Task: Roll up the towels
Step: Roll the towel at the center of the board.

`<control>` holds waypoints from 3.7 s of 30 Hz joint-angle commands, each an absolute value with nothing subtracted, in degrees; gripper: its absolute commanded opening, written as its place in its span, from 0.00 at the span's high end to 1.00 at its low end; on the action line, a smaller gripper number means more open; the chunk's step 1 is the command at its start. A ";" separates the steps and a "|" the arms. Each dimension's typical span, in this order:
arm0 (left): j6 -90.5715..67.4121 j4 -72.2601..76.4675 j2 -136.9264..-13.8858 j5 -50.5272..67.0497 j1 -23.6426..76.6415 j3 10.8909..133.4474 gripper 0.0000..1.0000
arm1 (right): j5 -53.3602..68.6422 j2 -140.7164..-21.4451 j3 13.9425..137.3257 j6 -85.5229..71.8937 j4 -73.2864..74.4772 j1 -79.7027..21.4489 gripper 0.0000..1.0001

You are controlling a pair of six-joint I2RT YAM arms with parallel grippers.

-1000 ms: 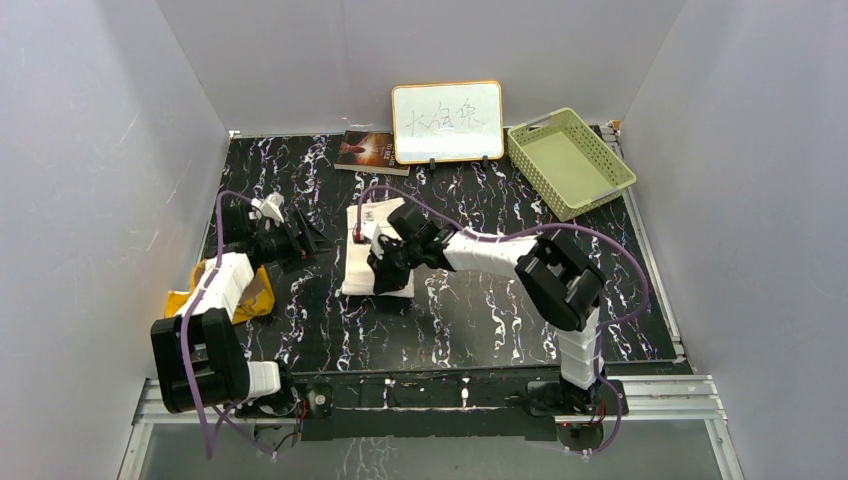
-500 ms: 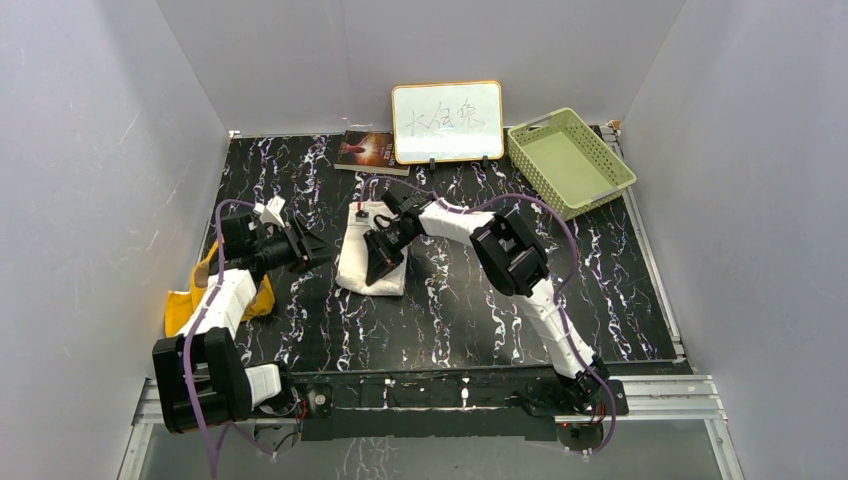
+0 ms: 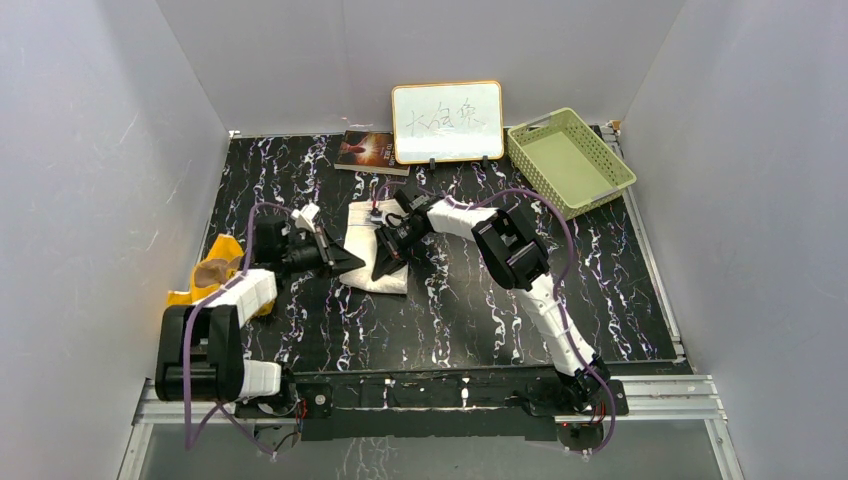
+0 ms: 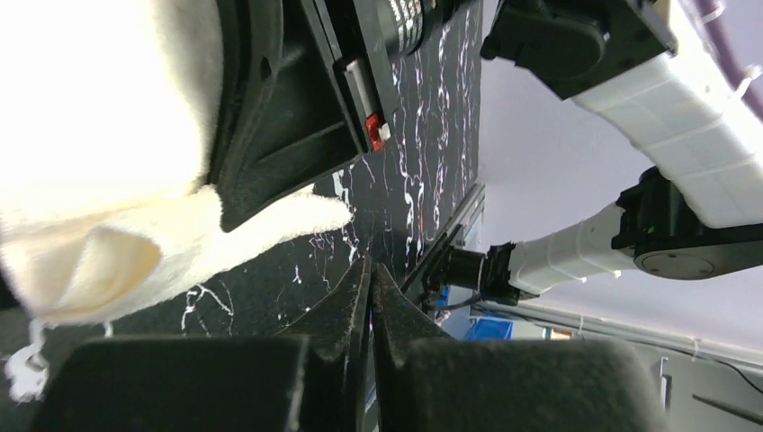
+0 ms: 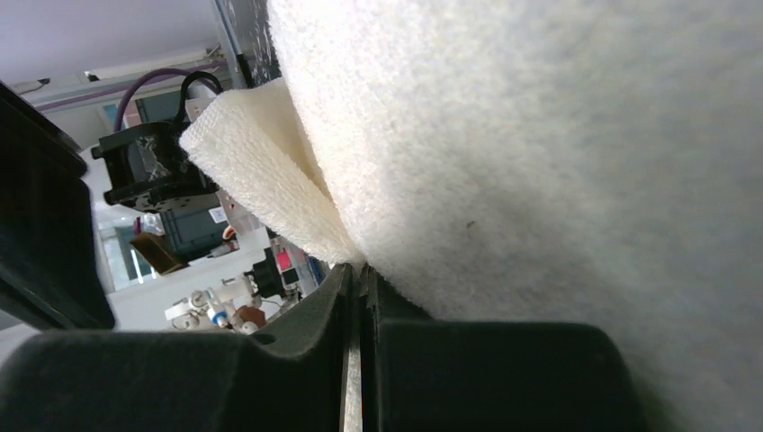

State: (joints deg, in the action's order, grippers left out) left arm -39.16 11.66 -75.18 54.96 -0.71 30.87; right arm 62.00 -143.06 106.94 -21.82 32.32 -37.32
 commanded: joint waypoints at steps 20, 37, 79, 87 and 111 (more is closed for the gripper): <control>-49.14 29.13 -85.81 38.01 2.51 23.01 1.00 | 50.61 -146.61 111.87 -19.00 37.96 -38.22 0.97; -39.80 14.81 -82.00 22.70 2.54 21.35 1.00 | 43.25 -143.42 118.68 -11.78 44.14 -38.04 0.59; -38.38 12.48 -83.99 21.33 2.47 21.51 1.00 | 48.66 -128.46 89.72 -7.70 17.71 -42.20 1.00; -37.80 10.78 -84.00 20.33 2.46 22.18 1.00 | 49.21 -124.86 83.48 -7.49 15.03 -35.74 1.00; -37.94 10.55 -85.22 21.22 2.46 23.55 1.00 | 4.65 -93.54 56.19 16.64 -18.52 -53.35 0.53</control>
State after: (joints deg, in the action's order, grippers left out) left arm -40.88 16.62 -83.05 30.00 3.11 24.56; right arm 20.93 -103.44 67.24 -1.52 3.01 -43.75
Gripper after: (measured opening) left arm 0.007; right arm 0.402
